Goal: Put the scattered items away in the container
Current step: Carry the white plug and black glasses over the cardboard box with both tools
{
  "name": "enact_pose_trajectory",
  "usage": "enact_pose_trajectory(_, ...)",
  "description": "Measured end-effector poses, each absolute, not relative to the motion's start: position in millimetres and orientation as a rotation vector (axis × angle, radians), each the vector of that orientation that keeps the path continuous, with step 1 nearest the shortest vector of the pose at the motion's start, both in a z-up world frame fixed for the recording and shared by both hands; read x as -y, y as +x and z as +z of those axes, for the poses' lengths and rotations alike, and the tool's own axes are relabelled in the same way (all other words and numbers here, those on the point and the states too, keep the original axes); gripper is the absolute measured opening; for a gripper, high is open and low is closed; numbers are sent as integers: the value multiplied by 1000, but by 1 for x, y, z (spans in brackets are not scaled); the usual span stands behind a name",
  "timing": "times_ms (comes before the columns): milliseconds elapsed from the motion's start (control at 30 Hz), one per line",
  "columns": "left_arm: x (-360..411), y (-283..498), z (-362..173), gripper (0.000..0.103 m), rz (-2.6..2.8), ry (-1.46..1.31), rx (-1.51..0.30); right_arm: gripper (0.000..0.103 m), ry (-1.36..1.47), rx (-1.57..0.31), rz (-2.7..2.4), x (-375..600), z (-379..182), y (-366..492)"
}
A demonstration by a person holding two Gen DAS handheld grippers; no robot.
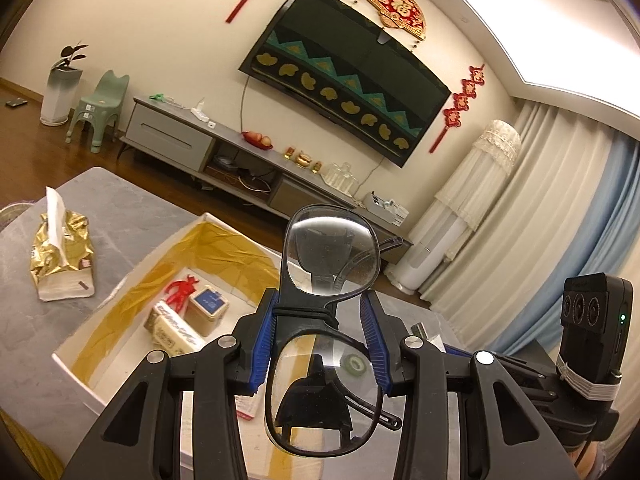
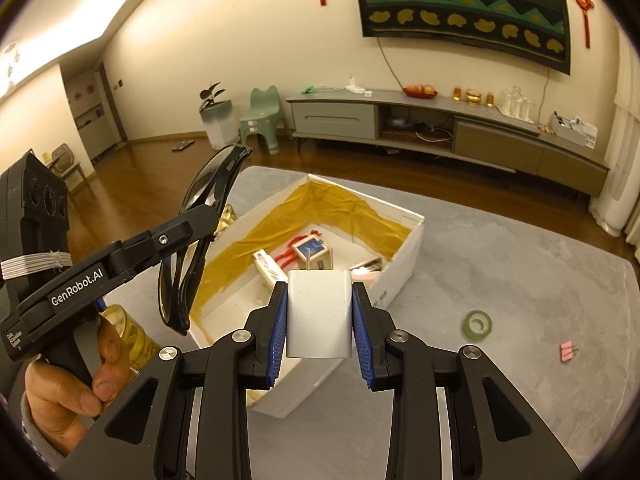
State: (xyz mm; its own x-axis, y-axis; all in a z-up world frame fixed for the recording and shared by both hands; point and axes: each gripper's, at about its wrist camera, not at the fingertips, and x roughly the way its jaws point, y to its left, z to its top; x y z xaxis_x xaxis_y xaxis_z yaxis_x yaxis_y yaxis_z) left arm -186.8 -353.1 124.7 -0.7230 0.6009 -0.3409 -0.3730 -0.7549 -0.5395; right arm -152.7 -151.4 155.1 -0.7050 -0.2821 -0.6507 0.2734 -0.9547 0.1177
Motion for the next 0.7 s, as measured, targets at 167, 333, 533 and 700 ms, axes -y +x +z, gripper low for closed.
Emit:
enact_pose_trajectory(167, 365, -189, 122, 43, 2443, -689, 622, 32, 1020, 20, -2621, 161, 152, -160)
enact_pose_trajectory(333, 368, -193, 119, 43, 2440, -699, 632, 32, 1030, 28, -2589, 167, 148, -169)
enact_pose_trajectory(533, 367, -196, 119, 43, 2446, -705, 626, 32, 1038, 43, -2556, 173, 141, -181)
enact_pose_trajectory(700, 365, -200, 114, 43, 2452, -724, 623, 32, 1050, 55, -2526, 176, 135, -193)
